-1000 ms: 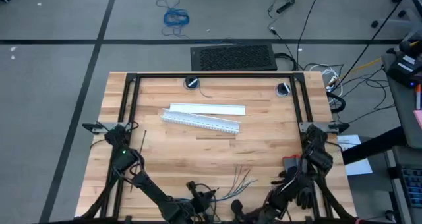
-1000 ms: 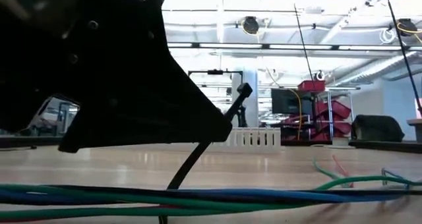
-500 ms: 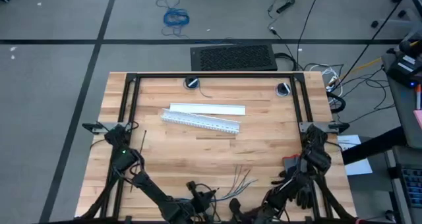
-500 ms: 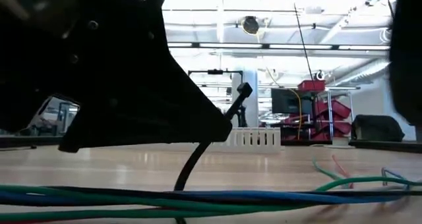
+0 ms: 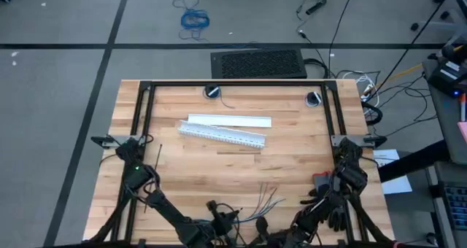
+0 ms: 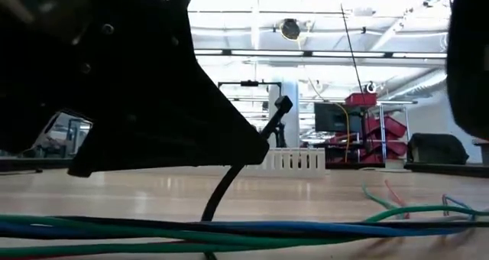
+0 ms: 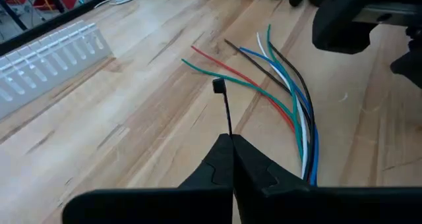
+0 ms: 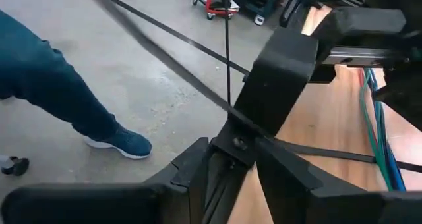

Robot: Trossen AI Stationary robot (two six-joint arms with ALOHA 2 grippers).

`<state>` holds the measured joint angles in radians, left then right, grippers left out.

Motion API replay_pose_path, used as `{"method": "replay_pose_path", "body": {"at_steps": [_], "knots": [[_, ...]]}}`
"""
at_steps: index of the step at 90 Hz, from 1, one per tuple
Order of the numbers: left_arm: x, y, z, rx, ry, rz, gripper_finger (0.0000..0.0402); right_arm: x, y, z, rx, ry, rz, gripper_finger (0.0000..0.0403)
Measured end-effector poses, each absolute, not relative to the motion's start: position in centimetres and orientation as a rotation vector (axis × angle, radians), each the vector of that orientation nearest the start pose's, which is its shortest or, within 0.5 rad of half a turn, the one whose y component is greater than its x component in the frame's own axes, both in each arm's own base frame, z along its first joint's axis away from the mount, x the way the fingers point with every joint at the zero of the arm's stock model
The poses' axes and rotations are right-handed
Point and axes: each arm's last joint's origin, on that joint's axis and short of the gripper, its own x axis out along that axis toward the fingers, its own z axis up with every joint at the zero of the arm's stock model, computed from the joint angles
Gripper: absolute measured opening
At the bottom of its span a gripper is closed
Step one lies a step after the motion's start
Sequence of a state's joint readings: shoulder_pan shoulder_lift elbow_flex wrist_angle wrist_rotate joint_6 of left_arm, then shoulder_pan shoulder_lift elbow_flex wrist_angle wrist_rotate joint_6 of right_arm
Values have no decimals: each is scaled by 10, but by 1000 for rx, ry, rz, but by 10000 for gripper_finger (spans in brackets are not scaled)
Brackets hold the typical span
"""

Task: Ziptie cables
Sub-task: Wrap the cable wire using a zip tie

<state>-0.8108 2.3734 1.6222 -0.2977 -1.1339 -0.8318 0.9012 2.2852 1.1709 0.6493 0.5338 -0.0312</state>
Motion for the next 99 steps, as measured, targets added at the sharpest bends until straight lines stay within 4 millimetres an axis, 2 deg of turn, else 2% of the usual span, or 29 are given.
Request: {"method": "replay_pose_path", "body": {"at_steps": [33,57,99], "knots": [[343,-323,94,68,411,490,0,280,336,68,-338,348,350,116],[343,-323,94,67,411,491,0,280,334,68,-354,341,276,116],[342,-323,95,67,411,490,0,278,341,76,-361,259,314,116]]}}
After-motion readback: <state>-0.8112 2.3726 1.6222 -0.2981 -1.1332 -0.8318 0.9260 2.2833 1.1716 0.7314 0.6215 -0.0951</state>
